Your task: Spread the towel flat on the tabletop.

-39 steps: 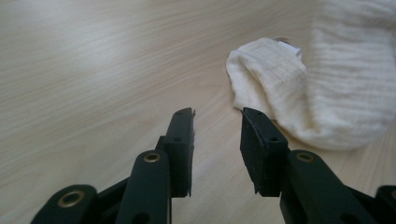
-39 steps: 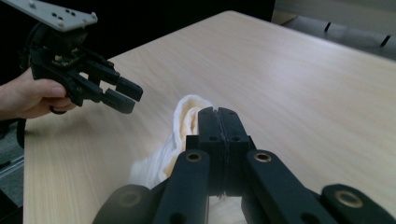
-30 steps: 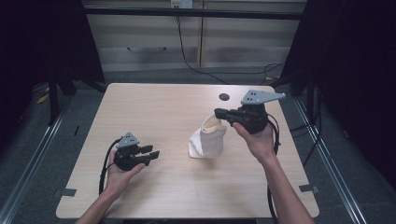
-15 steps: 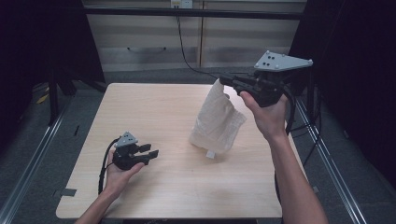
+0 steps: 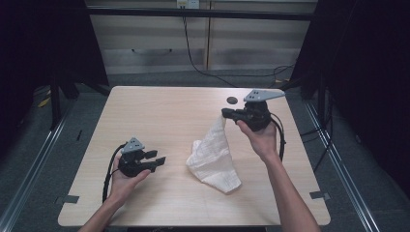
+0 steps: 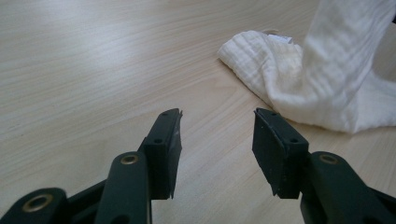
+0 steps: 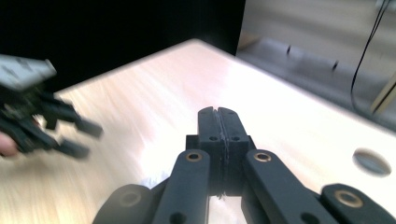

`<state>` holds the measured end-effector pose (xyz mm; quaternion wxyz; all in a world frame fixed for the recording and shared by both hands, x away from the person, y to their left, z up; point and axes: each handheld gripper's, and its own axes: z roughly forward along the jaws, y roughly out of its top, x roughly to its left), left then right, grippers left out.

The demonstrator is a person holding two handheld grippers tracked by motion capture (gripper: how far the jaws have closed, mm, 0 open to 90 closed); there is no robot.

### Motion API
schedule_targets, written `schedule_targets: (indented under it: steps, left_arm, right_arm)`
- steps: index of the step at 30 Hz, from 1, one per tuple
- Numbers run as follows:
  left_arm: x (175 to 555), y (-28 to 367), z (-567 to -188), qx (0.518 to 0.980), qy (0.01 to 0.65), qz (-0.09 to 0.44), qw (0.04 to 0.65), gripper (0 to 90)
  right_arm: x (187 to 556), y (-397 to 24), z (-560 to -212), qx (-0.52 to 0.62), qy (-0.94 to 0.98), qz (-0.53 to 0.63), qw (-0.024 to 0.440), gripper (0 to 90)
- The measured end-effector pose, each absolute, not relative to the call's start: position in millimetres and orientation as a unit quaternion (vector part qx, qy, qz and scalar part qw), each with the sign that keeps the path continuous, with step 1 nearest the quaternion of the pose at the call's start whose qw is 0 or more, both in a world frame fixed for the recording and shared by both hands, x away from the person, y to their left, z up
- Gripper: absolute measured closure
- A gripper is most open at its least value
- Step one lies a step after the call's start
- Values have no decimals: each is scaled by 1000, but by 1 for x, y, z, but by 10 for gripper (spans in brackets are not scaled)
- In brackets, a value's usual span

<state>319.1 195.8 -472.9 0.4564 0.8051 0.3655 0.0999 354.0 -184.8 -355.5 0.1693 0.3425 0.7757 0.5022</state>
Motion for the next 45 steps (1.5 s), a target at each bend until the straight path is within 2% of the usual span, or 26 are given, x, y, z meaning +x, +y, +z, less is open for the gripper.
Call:
schedule_targets:
  steps: [5, 6, 7, 9, 14, 17, 19, 21, 23, 27, 30, 35, 37, 38, 39, 40, 41, 45]
  left_arm:
    - [318, 192, -474, 808, 359, 93, 458, 506]
    - [318, 192, -474, 808, 359, 93, 458, 502]
    - [317, 189, -475, 810, 353, 89, 460, 495]
    - [316, 186, -475, 811, 350, 88, 460, 492]
    - [316, 170, -476, 819, 333, 64, 462, 465]
    - [315, 159, -473, 822, 321, 64, 467, 464]
    - [313, 151, -470, 825, 313, 57, 466, 483]
    - [311, 142, -465, 832, 291, 40, 470, 607]
    - [309, 137, -462, 834, 287, 47, 470, 644]
    - [313, 121, -464, 837, 278, 35, 470, 651]
    - [318, 117, -472, 839, 282, 18, 466, 594]
    - [318, 111, -481, 853, 264, 28, 449, 596]
    - [318, 110, -483, 859, 256, 26, 442, 720]
    - [317, 109, -484, 861, 256, 30, 439, 720]
    - [316, 108, -484, 866, 252, 30, 431, 820]
    - [316, 109, -485, 865, 253, 30, 432, 820]
    - [317, 112, -485, 866, 255, 30, 428, 871]
    - [321, 118, -484, 861, 264, 32, 434, 887]
  right_arm:
    - [358, -189, -406, 366, 787, 476, 141, 894]
    - [358, -189, -406, 366, 787, 476, 141, 894]
    - [358, -192, -423, 378, 789, 467, 130, 894]
    - [359, -192, -429, 378, 791, 463, 127, 894]
    - [355, -196, -471, 396, 796, 447, 99, 894]
    - [352, -200, -482, 402, 799, 438, 90, 894]
    - [349, -205, -481, 405, 793, 447, 86, 894]
    - [346, -208, -478, 404, 788, 457, 84, 894]
    - [342, -212, -475, 403, 782, 468, 82, 894]
    - [334, -218, -472, 407, 773, 480, 78, 894]
    - [327, -223, -471, 405, 769, 489, 81, 893]
    - [326, -226, -468, 409, 760, 498, 83, 894]
    - [325, -224, -468, 407, 762, 496, 82, 893]
    - [325, -224, -468, 407, 762, 496, 82, 893]
    - [324, -223, -468, 404, 764, 496, 81, 894]
    - [324, -223, -468, 404, 764, 496, 81, 894]
    - [323, -220, -467, 401, 766, 496, 81, 893]
    - [321, -218, -466, 398, 767, 497, 79, 893]
